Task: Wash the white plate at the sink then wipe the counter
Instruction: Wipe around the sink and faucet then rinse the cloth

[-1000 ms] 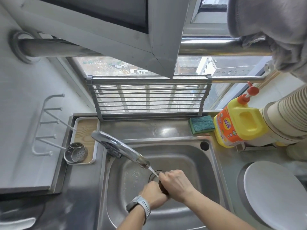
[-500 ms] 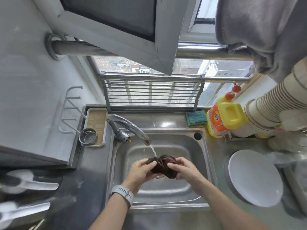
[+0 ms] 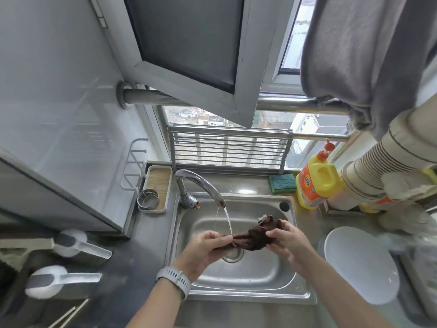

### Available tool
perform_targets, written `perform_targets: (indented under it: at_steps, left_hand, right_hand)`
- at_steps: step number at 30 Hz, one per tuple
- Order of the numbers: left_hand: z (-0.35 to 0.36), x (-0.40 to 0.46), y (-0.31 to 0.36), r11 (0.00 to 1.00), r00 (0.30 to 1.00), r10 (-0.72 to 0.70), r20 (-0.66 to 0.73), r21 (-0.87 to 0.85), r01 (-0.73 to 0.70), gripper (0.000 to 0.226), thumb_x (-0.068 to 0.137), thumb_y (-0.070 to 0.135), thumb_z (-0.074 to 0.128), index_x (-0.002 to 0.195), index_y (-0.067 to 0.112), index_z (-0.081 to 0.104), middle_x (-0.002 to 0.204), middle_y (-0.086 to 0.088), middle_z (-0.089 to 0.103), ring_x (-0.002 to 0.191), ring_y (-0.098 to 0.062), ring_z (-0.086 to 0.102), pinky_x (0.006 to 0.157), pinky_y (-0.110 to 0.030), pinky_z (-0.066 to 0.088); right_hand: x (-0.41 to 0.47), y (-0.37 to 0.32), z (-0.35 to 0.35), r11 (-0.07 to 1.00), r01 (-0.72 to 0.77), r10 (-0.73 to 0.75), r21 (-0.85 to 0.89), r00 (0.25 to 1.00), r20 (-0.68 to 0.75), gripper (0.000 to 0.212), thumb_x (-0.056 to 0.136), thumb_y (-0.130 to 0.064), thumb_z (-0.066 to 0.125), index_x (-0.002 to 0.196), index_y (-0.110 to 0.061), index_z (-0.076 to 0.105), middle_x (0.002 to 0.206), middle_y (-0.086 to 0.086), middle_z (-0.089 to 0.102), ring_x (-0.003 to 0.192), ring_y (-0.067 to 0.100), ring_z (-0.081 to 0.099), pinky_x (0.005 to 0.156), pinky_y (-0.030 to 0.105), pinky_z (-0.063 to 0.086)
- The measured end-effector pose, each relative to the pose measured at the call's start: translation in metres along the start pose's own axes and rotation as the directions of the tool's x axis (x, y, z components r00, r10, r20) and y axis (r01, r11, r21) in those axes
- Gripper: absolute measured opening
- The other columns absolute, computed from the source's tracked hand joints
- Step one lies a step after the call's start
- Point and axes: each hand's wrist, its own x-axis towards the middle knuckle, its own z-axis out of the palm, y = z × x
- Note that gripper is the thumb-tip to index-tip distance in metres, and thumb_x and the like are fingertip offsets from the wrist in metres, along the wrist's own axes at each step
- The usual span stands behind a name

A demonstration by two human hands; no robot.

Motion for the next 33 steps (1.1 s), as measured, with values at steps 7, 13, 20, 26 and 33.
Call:
perform_targets:
  at_steps: [7, 13, 20, 26, 33]
  left_hand:
    - [-0.035, -0.036, 0.045, 0.957, 0.936, 0.267, -0.229, -0.055, -0.286, 0.025, 0.073, 0.017, 0.082, 0.081, 0.006, 0.062, 0.086, -0.017, 0.072, 0.067, -0.025, 0.069, 0.057, -0.026, 0.058]
    - [-0.058, -0.047, 0.085, 0.86, 0.827, 0.36, -0.432, -0.189, -0.473, 0.036, 0.085, 0.023, 0.075, 0.115, 0.008, 0.062, 0.097, -0.024, 0.068, 0.055, -0.02, 0.063, 0.047, -0.022, 0.056]
    - [-0.076, -0.02, 0.063, 0.905, 0.83, 0.12, -0.544, -0.283, -0.317, 0.031, 0.102, 0.032, 0.057, 0.119, 0.006, 0.063, 0.085, -0.013, 0.075, 0.069, -0.021, 0.065, 0.055, -0.026, 0.057]
    - [-0.081, -0.002, 0.02, 0.932, 0.828, 0.027, -0.56, -0.286, -0.224, 0.034, 0.103, 0.036, 0.051, 0.12, 0.007, 0.06, 0.107, -0.02, 0.077, 0.092, -0.035, 0.068, 0.083, -0.042, 0.056]
    - [-0.052, 0.052, -0.006, 0.989, 0.816, 0.072, -0.573, 0.148, 0.016, 0.016, 0.099, 0.017, 0.055, 0.092, 0.006, 0.064, 0.095, -0.017, 0.072, 0.076, -0.023, 0.063, 0.067, -0.035, 0.05]
  right_hand:
    - [-0.007, -0.078, 0.049, 0.94, 0.327, -0.328, -0.102, 0.945, 0.0, 0.016, 0.084, -0.001, 0.073, 0.085, -0.013, 0.063, 0.082, 0.006, 0.071, 0.067, 0.016, 0.06, 0.054, 0.022, 0.042]
    - [0.027, -0.132, 0.141, 0.93, 0.365, -0.361, -0.03, 0.928, 0.096, 0.019, 0.086, -0.01, 0.076, 0.09, -0.012, 0.058, 0.075, 0.008, 0.072, 0.054, 0.015, 0.063, 0.045, 0.023, 0.039]
    - [0.074, -0.107, 0.159, 0.92, 0.137, -0.127, -0.366, 0.991, 0.049, 0.028, 0.089, -0.024, 0.075, 0.106, -0.002, 0.069, 0.088, 0.01, 0.074, 0.063, 0.016, 0.066, 0.052, 0.023, 0.054]
    - [0.051, -0.022, 0.096, 0.979, 0.095, -0.145, -0.181, 0.945, -0.292, 0.022, 0.098, -0.025, 0.061, 0.095, -0.006, 0.07, 0.09, 0.009, 0.073, 0.08, 0.022, 0.069, 0.075, 0.034, 0.058]
    - [0.073, 0.094, 0.158, 0.965, -0.232, 0.251, 0.121, 0.951, -0.179, 0.014, 0.095, 0.0, 0.06, 0.083, 0.006, 0.065, 0.074, 0.017, 0.061, 0.061, 0.023, 0.056, 0.055, 0.026, 0.05]
